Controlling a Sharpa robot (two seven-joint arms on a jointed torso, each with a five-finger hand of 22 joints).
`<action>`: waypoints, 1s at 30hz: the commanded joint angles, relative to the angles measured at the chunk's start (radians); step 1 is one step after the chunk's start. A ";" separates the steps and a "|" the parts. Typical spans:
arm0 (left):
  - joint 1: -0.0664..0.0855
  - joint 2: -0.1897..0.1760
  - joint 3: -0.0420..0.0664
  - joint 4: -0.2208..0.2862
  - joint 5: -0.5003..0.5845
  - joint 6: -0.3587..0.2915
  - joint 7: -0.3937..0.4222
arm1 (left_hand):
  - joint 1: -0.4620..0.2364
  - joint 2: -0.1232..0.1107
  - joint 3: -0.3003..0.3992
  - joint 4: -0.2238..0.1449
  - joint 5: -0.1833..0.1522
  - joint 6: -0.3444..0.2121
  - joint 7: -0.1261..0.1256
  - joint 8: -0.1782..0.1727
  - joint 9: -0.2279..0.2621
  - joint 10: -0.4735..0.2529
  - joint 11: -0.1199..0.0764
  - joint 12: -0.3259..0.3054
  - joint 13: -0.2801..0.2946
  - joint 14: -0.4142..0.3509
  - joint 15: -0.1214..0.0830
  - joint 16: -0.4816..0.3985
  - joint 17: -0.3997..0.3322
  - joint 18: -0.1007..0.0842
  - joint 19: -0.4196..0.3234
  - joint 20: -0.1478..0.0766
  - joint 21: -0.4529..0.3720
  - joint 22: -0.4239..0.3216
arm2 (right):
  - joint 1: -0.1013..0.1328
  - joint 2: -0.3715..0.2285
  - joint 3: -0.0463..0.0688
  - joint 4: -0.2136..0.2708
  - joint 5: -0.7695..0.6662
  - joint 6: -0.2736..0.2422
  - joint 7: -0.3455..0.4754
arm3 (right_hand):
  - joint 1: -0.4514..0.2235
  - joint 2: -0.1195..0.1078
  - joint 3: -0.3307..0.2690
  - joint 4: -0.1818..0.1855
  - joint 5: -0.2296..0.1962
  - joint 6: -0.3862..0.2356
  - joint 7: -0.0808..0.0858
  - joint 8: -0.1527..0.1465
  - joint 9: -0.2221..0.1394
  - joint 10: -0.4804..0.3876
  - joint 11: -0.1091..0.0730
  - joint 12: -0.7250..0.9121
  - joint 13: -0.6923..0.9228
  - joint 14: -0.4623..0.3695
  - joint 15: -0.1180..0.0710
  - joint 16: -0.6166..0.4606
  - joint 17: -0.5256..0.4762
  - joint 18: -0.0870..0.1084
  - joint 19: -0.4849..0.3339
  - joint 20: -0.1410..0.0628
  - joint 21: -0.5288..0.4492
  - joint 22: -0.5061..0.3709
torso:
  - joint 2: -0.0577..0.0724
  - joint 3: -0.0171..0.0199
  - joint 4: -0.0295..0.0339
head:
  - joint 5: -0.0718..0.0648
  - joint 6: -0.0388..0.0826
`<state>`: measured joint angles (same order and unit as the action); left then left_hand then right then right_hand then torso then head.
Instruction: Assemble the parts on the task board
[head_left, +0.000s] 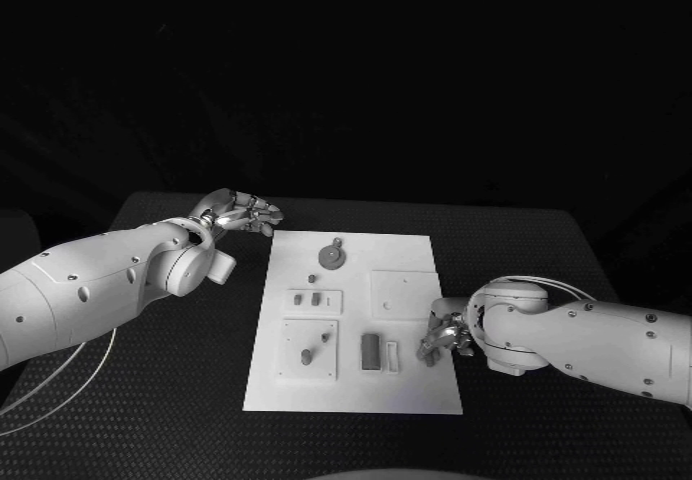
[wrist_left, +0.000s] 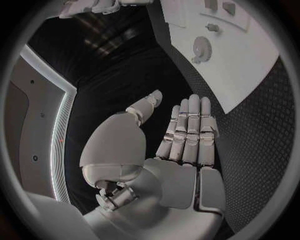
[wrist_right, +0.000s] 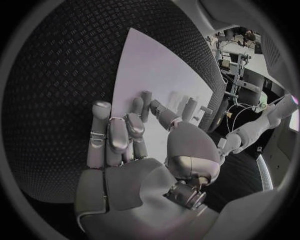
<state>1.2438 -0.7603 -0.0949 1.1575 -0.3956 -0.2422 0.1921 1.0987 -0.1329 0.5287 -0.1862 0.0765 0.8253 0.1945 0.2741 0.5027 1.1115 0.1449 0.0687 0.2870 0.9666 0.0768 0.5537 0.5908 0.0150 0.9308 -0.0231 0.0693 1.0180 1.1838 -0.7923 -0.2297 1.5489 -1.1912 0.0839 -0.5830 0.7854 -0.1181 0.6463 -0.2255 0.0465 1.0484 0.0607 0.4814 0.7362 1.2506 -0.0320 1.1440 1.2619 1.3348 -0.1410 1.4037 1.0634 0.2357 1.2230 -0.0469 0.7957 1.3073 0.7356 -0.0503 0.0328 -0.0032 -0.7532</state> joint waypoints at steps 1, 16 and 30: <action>0.001 0.001 0.000 0.004 0.004 0.014 0.008 | -0.011 0.002 0.000 0.009 -0.004 -0.007 0.002 0.003 0.000 -0.008 -0.002 0.003 -0.001 0.007 0.002 -0.004 0.001 -0.006 0.002 0.002 0.000 -0.001 | -0.037 0.019 -0.018 -0.008 -0.064 0.020 -0.006 | 0.018 0.006 0.002 -0.014 0.001 -0.023 0.019 -0.221 0.001 -0.012 0.000 -0.006 -0.002 -0.007 0.004 -0.001 -0.003 0.026 -0.005 -0.004 0.005 0.018 | 0.000 -0.0009 0.0009 | 0.000 -0.001; 0.001 -0.001 0.000 0.008 0.004 0.016 0.006 | -0.014 0.003 -0.001 0.011 -0.005 -0.006 0.002 0.004 0.000 -0.007 -0.002 0.003 -0.001 0.008 0.002 -0.005 0.003 -0.006 0.002 0.002 0.001 -0.001 | -0.058 0.031 -0.018 -0.006 -0.112 0.020 -0.005 | 0.065 0.034 0.006 -0.062 0.001 -0.045 0.028 -0.245 -0.012 -0.024 0.009 -0.021 -0.012 -0.014 0.012 -0.006 -0.019 0.026 -0.007 -0.001 0.003 0.017 | -0.001 -0.0010 -0.0004 | 0.001 -0.003; 0.001 -0.003 0.000 0.008 0.004 0.016 0.004 | -0.014 0.005 -0.001 0.012 -0.004 -0.006 0.002 0.004 0.000 -0.007 -0.002 0.003 -0.001 0.008 0.002 -0.006 0.004 -0.006 0.002 0.002 0.001 -0.001 | -0.058 -0.019 -0.018 0.030 0.012 0.030 0.019 | 0.111 0.101 -0.003 -0.067 0.001 -0.109 0.057 -0.301 -0.055 -0.048 0.036 -0.049 -0.034 -0.030 0.038 -0.012 -0.042 0.026 -0.025 0.006 0.004 0.020 | 0.000 0.0008 -0.0021 | 0.005 -0.006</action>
<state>1.2438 -0.7639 -0.0951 1.1626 -0.3955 -0.2390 0.1908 1.0947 -0.1290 0.5288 -0.1808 0.0765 0.8253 0.1945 0.2741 0.5027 1.1115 0.1449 0.0687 0.2871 0.9666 0.0768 0.5537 0.5937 0.0149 0.9308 -0.0231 0.0693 1.0181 1.1567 -0.8087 -0.2232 1.5781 -1.2323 0.0239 -0.5463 0.8706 -0.0537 0.6464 -0.2930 0.0437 1.0056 0.0557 0.6175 0.6807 1.2059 0.0025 1.0980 1.2304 1.3052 -0.1096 1.3972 1.0228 0.2307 1.2029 -0.0411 0.7953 1.3080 0.7352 -0.0497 0.0310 0.0013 -0.7585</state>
